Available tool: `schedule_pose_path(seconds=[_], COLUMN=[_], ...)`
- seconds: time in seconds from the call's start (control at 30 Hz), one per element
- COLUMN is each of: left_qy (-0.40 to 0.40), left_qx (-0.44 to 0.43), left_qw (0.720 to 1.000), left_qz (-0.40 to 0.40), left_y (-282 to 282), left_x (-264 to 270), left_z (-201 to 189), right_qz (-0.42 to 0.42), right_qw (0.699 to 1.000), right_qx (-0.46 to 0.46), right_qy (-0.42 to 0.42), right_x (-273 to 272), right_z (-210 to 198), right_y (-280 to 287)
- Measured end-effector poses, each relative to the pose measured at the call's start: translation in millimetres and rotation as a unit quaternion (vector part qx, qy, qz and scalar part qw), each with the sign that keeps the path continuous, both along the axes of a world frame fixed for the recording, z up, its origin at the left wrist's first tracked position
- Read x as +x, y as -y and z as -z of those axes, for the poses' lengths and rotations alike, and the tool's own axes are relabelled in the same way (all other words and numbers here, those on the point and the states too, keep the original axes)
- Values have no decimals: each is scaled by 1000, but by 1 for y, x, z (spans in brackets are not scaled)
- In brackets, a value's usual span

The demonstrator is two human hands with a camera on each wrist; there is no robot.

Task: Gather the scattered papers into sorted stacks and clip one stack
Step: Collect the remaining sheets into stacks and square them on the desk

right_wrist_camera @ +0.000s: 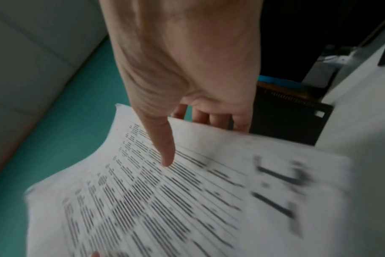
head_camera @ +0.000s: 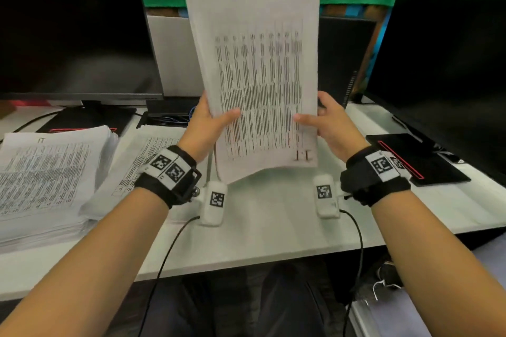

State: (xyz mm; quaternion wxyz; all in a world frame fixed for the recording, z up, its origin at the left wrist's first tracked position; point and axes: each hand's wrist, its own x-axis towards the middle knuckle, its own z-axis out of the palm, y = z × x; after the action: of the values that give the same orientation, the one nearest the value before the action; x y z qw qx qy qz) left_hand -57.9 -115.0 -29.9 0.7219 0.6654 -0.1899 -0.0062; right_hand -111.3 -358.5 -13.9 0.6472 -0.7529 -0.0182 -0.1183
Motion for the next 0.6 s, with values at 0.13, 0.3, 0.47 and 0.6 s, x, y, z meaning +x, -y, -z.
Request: schedule_pose_path(seconds=[0.13,0.3,0.47,0.6], left_qy=[19,64,12,-131], left_qx=[85,-19,69,253], left_qw=[996,997,998,956], left_qz=[25,-50,-5,70], left_y=[6,18,1,-23], left_x=[-7,-16,11,18], left_z=[0,-31,-16,54], right_qz=[3,42,-3,-50], right_qw=[998,982,997,985], right_qx=[58,96,43,-38], right_qy=[12,158,70,-162], right_x=[-2,-6,8,14], right_z=[9,-17,12,80], right_y=[-18,-39,-39,-36])
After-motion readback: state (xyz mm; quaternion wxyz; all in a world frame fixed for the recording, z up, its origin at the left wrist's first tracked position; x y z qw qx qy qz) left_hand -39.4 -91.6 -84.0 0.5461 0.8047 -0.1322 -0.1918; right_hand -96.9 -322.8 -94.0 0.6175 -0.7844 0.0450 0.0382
